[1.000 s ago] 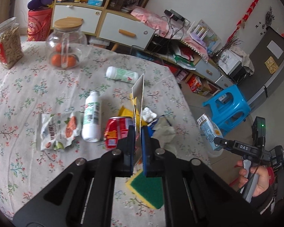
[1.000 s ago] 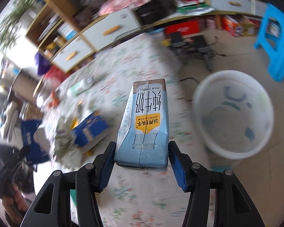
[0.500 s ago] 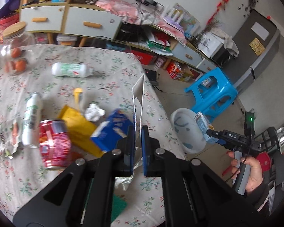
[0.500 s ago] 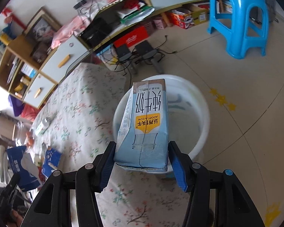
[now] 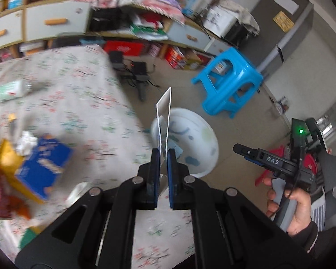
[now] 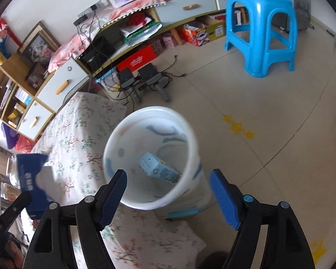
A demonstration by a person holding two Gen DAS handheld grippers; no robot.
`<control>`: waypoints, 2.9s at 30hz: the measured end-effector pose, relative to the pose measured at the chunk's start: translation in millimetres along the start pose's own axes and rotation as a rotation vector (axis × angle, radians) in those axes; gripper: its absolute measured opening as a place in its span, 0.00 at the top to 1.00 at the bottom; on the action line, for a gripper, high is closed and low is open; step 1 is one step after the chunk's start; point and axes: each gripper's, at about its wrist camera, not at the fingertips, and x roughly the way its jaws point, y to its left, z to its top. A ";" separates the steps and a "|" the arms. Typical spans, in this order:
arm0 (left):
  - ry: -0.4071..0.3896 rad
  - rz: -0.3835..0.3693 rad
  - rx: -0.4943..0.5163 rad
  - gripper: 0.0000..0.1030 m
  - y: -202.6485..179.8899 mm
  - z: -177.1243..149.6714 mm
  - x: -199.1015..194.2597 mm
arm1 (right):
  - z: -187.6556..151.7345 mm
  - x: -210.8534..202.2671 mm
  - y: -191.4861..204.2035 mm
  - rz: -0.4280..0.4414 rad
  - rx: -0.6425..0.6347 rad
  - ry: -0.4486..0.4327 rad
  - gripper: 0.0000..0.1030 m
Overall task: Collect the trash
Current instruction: 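Carry the milk carton with the right gripper over the white bin and release, then grasp the blue snack box with the right gripper while the left gripper reaches the red can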
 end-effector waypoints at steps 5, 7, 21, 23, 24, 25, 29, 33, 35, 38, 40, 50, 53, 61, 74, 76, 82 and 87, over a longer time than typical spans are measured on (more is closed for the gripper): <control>0.062 -0.038 0.013 0.93 -26.5 4.1 38.0 | -0.5 -7.8 -21.9 -0.032 0.008 -0.018 0.21; 0.076 -0.043 0.021 0.93 -34.3 5.7 49.6 | -0.3 -9.5 -29.1 -0.039 0.011 -0.021 0.21; 0.047 0.079 0.043 0.29 -39.9 8.2 65.7 | 1.3 -12.2 -32.9 -0.031 0.000 -0.032 0.19; 0.050 0.103 0.050 0.27 -37.8 8.2 61.8 | 0.5 -12.8 -29.2 -0.030 -0.008 -0.036 0.18; 0.049 0.118 0.053 0.24 -36.8 7.7 58.6 | 0.0 -13.0 -28.1 -0.030 -0.010 -0.036 0.18; 0.046 0.130 0.057 0.21 -34.7 8.3 56.7 | -0.3 -13.0 -26.3 -0.029 -0.012 -0.036 0.18; 0.035 0.173 0.077 0.18 -27.9 4.9 39.8 | 0.1 -12.6 -18.0 -0.026 -0.024 -0.042 0.18; 0.023 0.209 0.096 0.17 -18.7 1.3 21.6 | -1.5 -13.5 -5.4 -0.016 -0.041 -0.047 0.17; 0.017 0.226 0.096 0.15 -13.1 0.1 11.8 | -2.5 -13.5 0.8 -0.014 -0.053 -0.050 0.16; 0.001 0.254 0.088 0.10 -2.6 -2.0 -5.8 | -3.8 -12.3 14.6 -0.016 -0.081 -0.055 0.14; -0.012 0.280 0.084 0.05 6.9 -4.5 -19.4 | -5.8 -12.0 26.4 -0.014 -0.102 -0.062 0.08; -0.068 0.408 0.030 0.01 68.2 -16.8 -73.8 | -21.8 5.0 97.2 -0.002 -0.244 -0.014 0.07; -0.075 0.442 -0.019 0.01 94.7 -21.9 -87.7 | -29.5 10.8 121.6 0.007 -0.290 0.001 0.07; -0.092 0.562 -0.142 0.01 163.2 -42.7 -116.8 | -51.3 34.1 190.2 0.061 -0.345 0.071 0.07; -0.070 0.601 -0.284 0.01 235.2 -76.7 -157.7 | -92.5 82.0 306.7 0.114 -0.452 0.162 0.07; -0.069 0.600 -0.296 0.01 241.1 -80.1 -162.1 | -96.7 90.0 317.8 0.119 -0.453 0.174 0.07; -0.069 0.590 -0.316 0.01 252.8 -86.4 -172.2 | -101.9 109.0 335.3 0.116 -0.421 0.192 0.07; -0.062 0.576 -0.317 0.01 255.2 -87.0 -172.1 | -104.3 118.7 344.5 0.102 -0.418 0.195 0.07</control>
